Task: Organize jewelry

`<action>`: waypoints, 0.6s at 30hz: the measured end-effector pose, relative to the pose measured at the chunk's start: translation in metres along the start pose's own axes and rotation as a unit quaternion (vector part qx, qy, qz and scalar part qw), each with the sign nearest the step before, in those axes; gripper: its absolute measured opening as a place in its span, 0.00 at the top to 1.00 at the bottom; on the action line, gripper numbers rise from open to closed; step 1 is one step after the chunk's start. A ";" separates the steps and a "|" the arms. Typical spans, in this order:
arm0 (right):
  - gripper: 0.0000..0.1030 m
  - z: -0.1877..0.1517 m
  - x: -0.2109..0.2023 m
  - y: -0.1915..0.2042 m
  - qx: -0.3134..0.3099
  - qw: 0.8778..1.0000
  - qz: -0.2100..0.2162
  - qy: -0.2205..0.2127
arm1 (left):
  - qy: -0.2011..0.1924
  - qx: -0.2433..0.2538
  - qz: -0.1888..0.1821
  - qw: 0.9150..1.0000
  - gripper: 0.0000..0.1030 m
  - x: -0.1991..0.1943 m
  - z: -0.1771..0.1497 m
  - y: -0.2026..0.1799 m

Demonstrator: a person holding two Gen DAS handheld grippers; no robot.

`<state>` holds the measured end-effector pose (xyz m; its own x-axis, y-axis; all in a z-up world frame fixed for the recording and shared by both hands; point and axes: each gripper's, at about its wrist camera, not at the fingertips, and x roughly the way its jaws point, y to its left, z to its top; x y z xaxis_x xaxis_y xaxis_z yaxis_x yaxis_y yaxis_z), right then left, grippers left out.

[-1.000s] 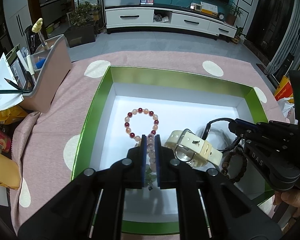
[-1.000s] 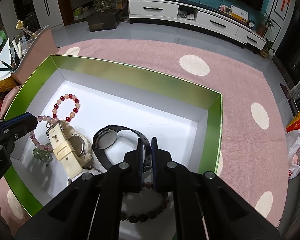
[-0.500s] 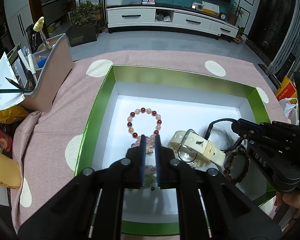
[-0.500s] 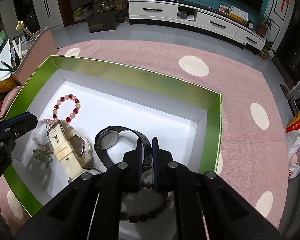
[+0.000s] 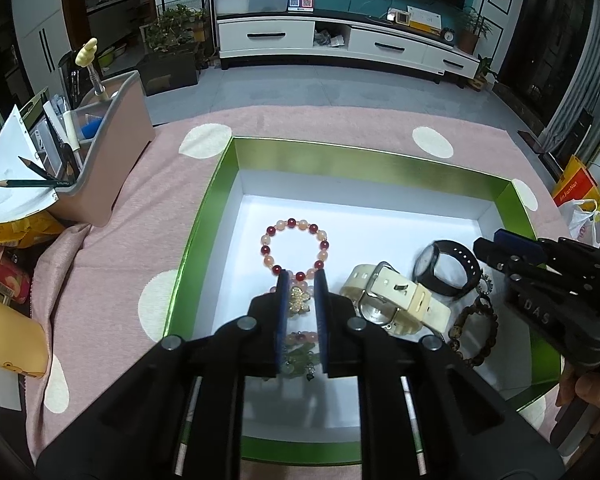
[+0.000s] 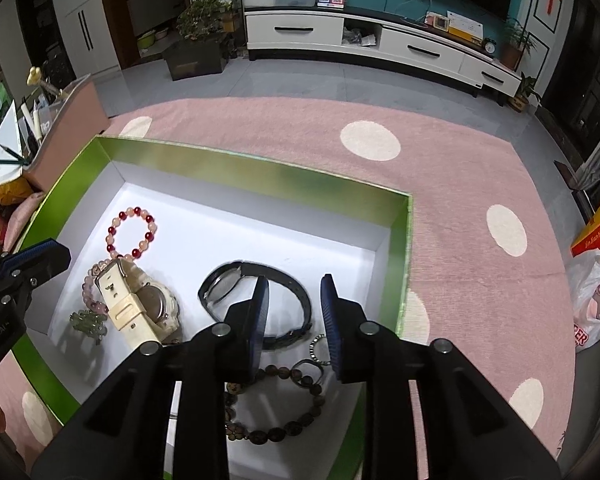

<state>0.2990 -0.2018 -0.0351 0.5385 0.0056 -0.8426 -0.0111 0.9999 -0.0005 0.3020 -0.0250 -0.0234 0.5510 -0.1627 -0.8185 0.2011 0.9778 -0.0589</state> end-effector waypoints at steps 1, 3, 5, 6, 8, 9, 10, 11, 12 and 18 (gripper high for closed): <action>0.71 0.000 -0.002 -0.002 0.002 1.000 0.000 -0.001 | 0.000 0.000 0.000 1.000 0.85 -0.001 0.001 0.000; 0.69 -0.001 -0.007 -0.006 0.006 1.000 0.002 -0.006 | -0.001 0.000 -0.001 1.000 0.81 -0.003 0.001 -0.001; 0.66 -0.002 -0.012 -0.008 0.008 1.000 0.003 -0.011 | -0.002 0.000 0.000 1.000 0.77 -0.005 0.000 -0.001; 0.66 -0.003 -0.015 -0.009 0.008 1.000 0.004 -0.013 | -0.002 0.001 0.000 1.000 0.75 -0.006 0.001 -0.001; 0.59 -0.005 -0.022 -0.011 0.009 1.000 0.005 -0.020 | -0.003 0.002 0.002 1.000 0.68 -0.009 0.001 -0.003; 0.57 -0.006 -0.026 -0.012 0.009 1.000 0.004 -0.023 | -0.005 0.003 0.002 1.000 0.62 -0.011 0.001 -0.004; 0.56 -0.007 -0.029 -0.012 0.009 1.000 0.004 -0.026 | -0.007 0.004 0.002 1.000 0.57 -0.013 0.001 -0.005; 0.55 -0.008 -0.034 -0.012 0.009 0.999 0.005 -0.031 | -0.009 0.006 0.004 1.000 0.56 -0.016 0.001 -0.006; 0.53 -0.009 -0.038 -0.013 0.009 0.999 0.006 -0.034 | -0.012 0.008 0.005 1.000 0.52 -0.019 0.000 -0.007; 0.38 -0.016 -0.066 -0.016 0.012 0.998 0.007 -0.056 | -0.027 0.023 0.019 0.999 0.28 -0.037 -0.003 -0.014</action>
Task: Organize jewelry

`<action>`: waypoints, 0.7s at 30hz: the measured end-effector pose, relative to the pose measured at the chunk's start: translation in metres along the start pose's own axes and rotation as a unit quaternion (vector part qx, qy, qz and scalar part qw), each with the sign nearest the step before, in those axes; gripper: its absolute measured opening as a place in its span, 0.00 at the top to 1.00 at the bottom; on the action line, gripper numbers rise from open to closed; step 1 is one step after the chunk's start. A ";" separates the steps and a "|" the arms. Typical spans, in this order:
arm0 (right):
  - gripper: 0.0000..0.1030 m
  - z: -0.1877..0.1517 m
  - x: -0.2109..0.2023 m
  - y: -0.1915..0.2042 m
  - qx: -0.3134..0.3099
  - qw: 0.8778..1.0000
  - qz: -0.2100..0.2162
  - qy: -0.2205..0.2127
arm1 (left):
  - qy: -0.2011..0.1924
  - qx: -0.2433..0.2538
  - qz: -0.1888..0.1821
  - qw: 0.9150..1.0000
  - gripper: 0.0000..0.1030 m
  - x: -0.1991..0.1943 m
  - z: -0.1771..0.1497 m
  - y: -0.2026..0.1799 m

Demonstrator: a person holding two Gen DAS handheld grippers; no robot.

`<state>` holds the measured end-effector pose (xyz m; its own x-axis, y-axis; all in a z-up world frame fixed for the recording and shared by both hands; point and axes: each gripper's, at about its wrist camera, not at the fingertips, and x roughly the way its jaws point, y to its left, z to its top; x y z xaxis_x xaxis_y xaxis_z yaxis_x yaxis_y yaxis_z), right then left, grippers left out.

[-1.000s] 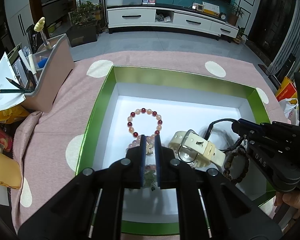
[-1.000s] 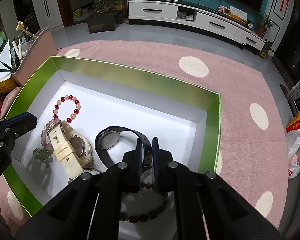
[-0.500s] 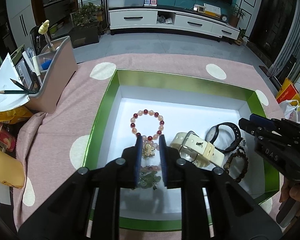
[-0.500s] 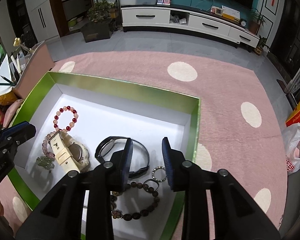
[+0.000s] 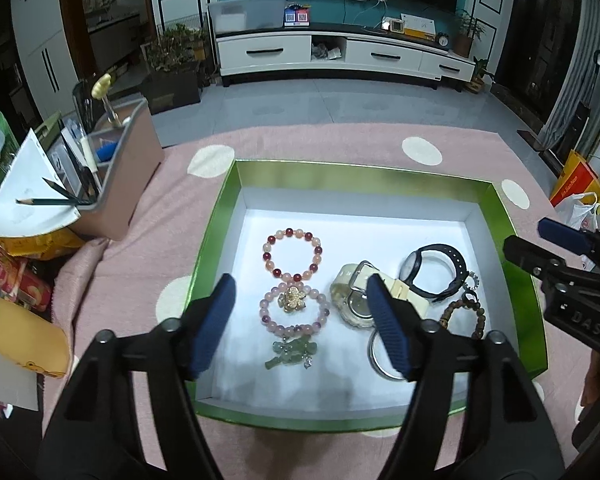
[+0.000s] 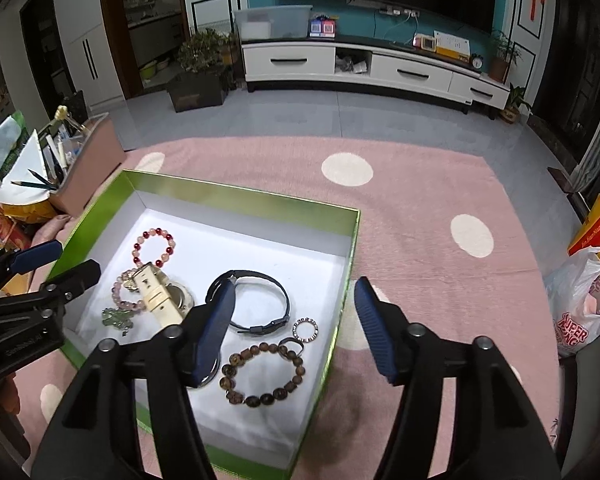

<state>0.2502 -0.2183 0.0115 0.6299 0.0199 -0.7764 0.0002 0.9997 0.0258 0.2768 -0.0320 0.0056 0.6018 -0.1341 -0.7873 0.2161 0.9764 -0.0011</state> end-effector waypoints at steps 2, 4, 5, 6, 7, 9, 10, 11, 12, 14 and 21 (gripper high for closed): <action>0.31 -0.002 -0.008 -0.001 -0.001 1.000 -0.001 -0.004 | -0.005 0.005 0.005 1.000 0.25 -0.005 0.000 -0.001; 0.26 -0.003 -0.017 -0.001 -0.003 1.000 -0.002 -0.009 | -0.009 0.009 0.008 1.000 0.17 -0.011 0.001 -0.002; 0.23 -0.004 -0.021 0.000 -0.004 1.000 -0.002 -0.010 | -0.012 0.011 0.012 1.000 0.15 -0.014 0.000 -0.001; 0.21 -0.005 -0.024 0.001 -0.005 1.000 -0.002 -0.011 | -0.015 0.012 0.014 1.000 0.14 -0.017 -0.001 -0.001; 0.17 -0.006 -0.028 0.002 -0.007 1.000 -0.002 -0.012 | -0.017 0.015 0.015 1.000 0.12 -0.020 -0.001 -0.001; 0.11 -0.007 -0.037 0.003 -0.009 1.000 -0.003 -0.015 | -0.020 0.017 0.021 0.999 0.08 -0.026 0.000 0.000; 0.07 -0.008 -0.039 0.004 -0.010 1.000 -0.003 -0.016 | -0.022 0.018 0.022 0.999 0.07 -0.028 0.001 0.000; 0.04 -0.008 -0.043 0.005 -0.011 1.000 -0.003 -0.017 | -0.024 0.019 0.023 0.999 0.06 -0.032 0.001 0.000; 0.03 -0.008 -0.048 0.006 -0.012 1.000 -0.003 -0.018 | -0.027 0.020 0.026 0.999 0.03 -0.035 0.001 0.000; 0.01 -0.007 -0.053 0.009 -0.014 1.000 -0.002 -0.018 | -0.032 0.022 0.030 0.999 0.02 -0.041 0.003 0.001; 0.01 -0.005 -0.075 0.014 -0.017 1.000 -0.004 -0.022 | -0.051 0.029 0.042 0.997 0.02 -0.069 0.010 0.004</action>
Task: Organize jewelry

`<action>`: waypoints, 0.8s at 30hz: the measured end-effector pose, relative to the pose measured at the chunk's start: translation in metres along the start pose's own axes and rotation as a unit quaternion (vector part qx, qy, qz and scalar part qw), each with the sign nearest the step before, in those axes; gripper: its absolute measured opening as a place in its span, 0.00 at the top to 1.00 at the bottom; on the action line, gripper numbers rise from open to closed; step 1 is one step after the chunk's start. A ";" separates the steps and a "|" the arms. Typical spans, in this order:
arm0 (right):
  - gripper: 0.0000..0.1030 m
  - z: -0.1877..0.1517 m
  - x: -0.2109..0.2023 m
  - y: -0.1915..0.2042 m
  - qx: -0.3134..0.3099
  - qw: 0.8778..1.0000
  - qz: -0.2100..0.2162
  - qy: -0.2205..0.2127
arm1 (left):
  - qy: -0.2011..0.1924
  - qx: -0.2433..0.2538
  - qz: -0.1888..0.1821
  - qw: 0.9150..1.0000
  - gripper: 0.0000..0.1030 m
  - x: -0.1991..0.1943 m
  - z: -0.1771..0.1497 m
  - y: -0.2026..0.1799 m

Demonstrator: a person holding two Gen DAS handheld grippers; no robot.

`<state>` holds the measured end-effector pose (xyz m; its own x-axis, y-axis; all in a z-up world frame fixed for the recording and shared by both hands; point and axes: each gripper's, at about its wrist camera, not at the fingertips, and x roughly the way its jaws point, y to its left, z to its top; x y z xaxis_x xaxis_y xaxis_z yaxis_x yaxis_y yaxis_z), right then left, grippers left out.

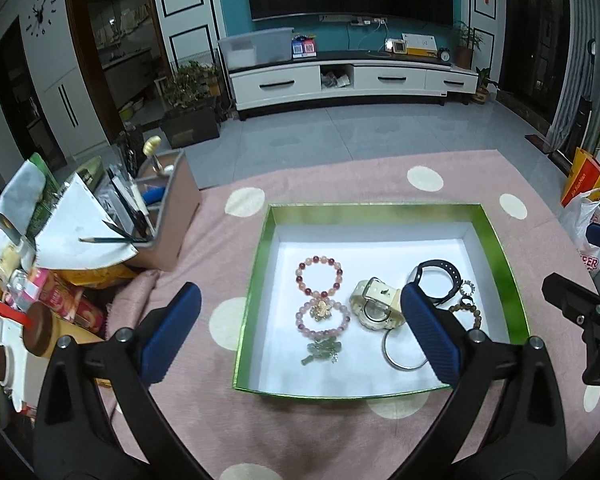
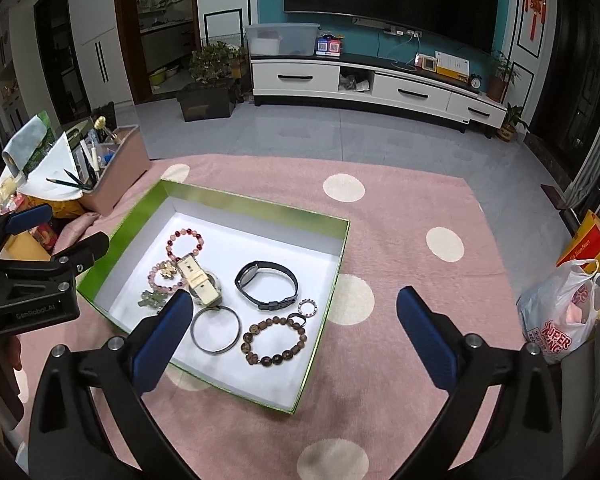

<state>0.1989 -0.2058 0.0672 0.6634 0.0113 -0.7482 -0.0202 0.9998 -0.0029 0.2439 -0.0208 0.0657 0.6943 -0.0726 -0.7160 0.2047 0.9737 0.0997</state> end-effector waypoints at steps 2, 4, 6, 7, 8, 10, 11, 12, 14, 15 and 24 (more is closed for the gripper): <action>0.01 0.002 -0.008 0.002 0.000 1.000 -0.003 -0.006 | -0.008 0.003 0.001 1.000 0.02 -0.008 0.003 0.000; 0.01 0.005 -0.016 0.003 -0.002 1.000 -0.006 -0.012 | -0.016 0.006 0.005 1.000 0.02 -0.016 0.007 0.000; 0.01 0.008 -0.026 0.004 -0.002 1.000 -0.007 -0.020 | -0.025 0.008 0.008 1.000 0.02 -0.025 0.010 0.001; 0.01 0.009 -0.031 0.003 -0.002 1.000 -0.008 -0.024 | -0.029 0.009 0.008 1.000 0.02 -0.029 0.011 0.002; 0.01 0.010 -0.034 0.003 -0.002 1.000 -0.008 -0.027 | -0.032 0.010 0.009 0.999 0.02 -0.033 0.013 0.002; 0.01 0.013 -0.041 0.004 -0.003 0.999 -0.009 -0.034 | -0.038 0.012 0.013 0.999 0.02 -0.038 0.016 0.002; 0.01 0.013 -0.044 0.004 -0.002 0.999 -0.009 -0.036 | -0.041 0.012 0.013 0.999 0.02 -0.041 0.017 0.002; 0.01 0.014 -0.047 0.005 -0.002 0.999 -0.008 -0.036 | -0.042 0.013 0.012 0.999 0.02 -0.044 0.018 0.002; 0.01 0.014 -0.046 0.006 -0.002 0.999 -0.007 -0.031 | -0.042 0.014 0.013 0.999 0.02 -0.046 0.020 0.001; 0.01 0.014 -0.044 0.007 -0.001 1.000 -0.007 -0.024 | -0.040 0.015 0.013 0.999 0.02 -0.047 0.021 0.001; 0.01 0.010 -0.017 0.009 0.012 1.000 0.001 0.018 | 0.000 0.014 0.003 1.000 0.02 -0.033 0.027 0.003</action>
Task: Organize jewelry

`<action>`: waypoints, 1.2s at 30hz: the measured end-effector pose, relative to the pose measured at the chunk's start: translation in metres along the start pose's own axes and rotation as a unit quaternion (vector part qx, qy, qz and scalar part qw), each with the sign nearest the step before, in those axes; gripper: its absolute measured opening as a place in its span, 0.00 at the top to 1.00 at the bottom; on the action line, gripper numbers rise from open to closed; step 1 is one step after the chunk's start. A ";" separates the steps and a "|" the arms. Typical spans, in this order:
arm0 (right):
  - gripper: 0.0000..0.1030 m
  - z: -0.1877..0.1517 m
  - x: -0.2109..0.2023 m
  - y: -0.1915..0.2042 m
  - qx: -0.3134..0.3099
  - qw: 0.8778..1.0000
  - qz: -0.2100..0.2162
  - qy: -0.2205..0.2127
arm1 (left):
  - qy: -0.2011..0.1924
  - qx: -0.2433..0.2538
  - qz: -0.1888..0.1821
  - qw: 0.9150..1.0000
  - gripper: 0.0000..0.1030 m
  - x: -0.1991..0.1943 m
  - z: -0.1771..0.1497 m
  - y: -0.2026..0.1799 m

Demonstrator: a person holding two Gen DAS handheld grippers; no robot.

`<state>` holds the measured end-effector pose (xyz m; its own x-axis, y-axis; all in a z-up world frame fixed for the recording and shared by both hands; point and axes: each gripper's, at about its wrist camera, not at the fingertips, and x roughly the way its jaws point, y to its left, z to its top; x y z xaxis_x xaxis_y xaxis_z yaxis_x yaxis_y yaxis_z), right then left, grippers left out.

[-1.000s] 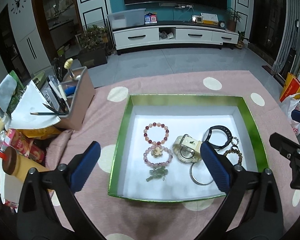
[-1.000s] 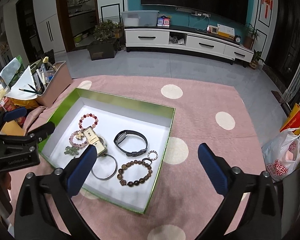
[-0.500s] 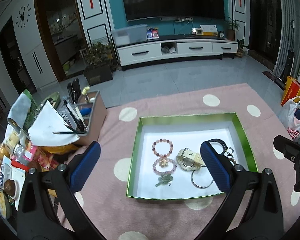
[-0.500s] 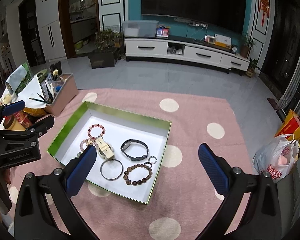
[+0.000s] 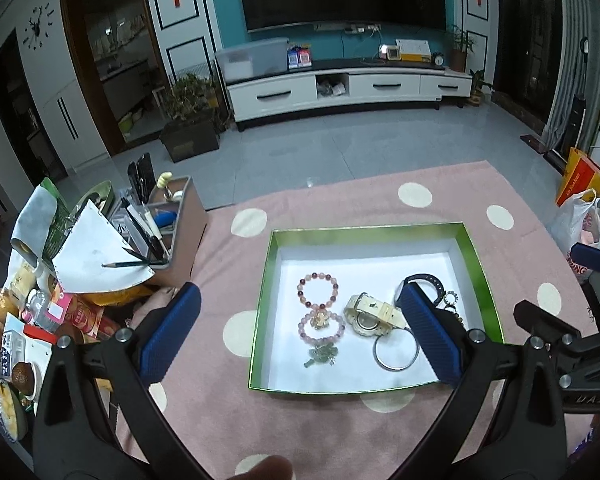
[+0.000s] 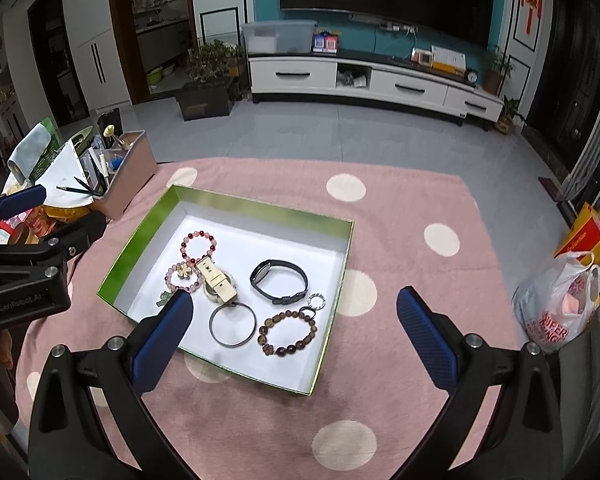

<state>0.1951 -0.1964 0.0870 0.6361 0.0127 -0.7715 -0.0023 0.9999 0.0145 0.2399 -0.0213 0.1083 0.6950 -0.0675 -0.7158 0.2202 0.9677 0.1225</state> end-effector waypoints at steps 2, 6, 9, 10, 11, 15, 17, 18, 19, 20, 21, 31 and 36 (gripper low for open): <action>0.01 0.000 0.005 0.000 0.001 1.000 0.000 0.004 | 0.006 0.008 0.019 1.000 0.02 0.005 0.000 -0.002; 0.01 -0.001 0.011 0.000 0.003 1.000 -0.001 0.008 | 0.021 0.002 0.022 1.000 0.02 0.015 -0.001 -0.001; 0.01 -0.002 0.015 -0.001 0.004 1.000 -0.002 0.010 | 0.026 -0.002 0.025 0.999 0.02 0.020 -0.002 0.001; 0.01 -0.002 0.016 -0.001 0.005 1.000 -0.002 0.011 | 0.028 -0.003 0.025 0.999 0.02 0.022 -0.002 0.001; 0.01 -0.002 0.018 -0.001 0.006 1.000 -0.002 0.012 | 0.032 -0.005 0.023 0.999 0.02 0.024 -0.003 0.001; 0.01 -0.004 0.023 0.001 0.004 1.000 -0.003 0.017 | 0.039 -0.008 0.024 0.999 0.02 0.031 -0.006 0.003; 0.01 -0.005 0.026 0.001 0.004 1.000 -0.002 0.019 | 0.042 -0.008 0.025 0.999 0.02 0.034 -0.007 0.003; 0.01 -0.005 0.027 0.001 0.003 1.000 -0.002 0.020 | 0.043 -0.007 0.024 0.999 0.02 0.036 -0.008 0.003; 0.01 -0.005 0.029 0.002 0.003 1.000 -0.002 0.021 | 0.045 -0.006 0.025 0.999 0.02 0.037 -0.009 0.003; 0.01 -0.005 0.030 0.002 0.003 1.000 -0.001 0.021 | 0.048 -0.005 0.025 0.999 0.02 0.039 -0.009 0.002; 0.01 -0.005 0.031 0.002 0.003 1.000 -0.001 0.022 | 0.049 -0.004 0.025 0.998 0.02 0.040 -0.009 0.002; 0.01 -0.009 0.042 0.003 0.007 1.000 -0.007 0.026 | 0.056 0.004 0.031 0.998 0.02 0.050 -0.012 0.000; 0.01 -0.010 0.045 0.002 0.007 1.000 -0.009 0.028 | 0.057 0.007 0.034 0.998 0.02 0.051 -0.013 -0.001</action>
<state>0.2156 -0.1935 0.0461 0.5920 -0.0047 -0.8059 0.0197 0.9998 0.0087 0.2663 -0.0224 0.0623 0.6268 0.0262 -0.7787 0.1857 0.9656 0.1819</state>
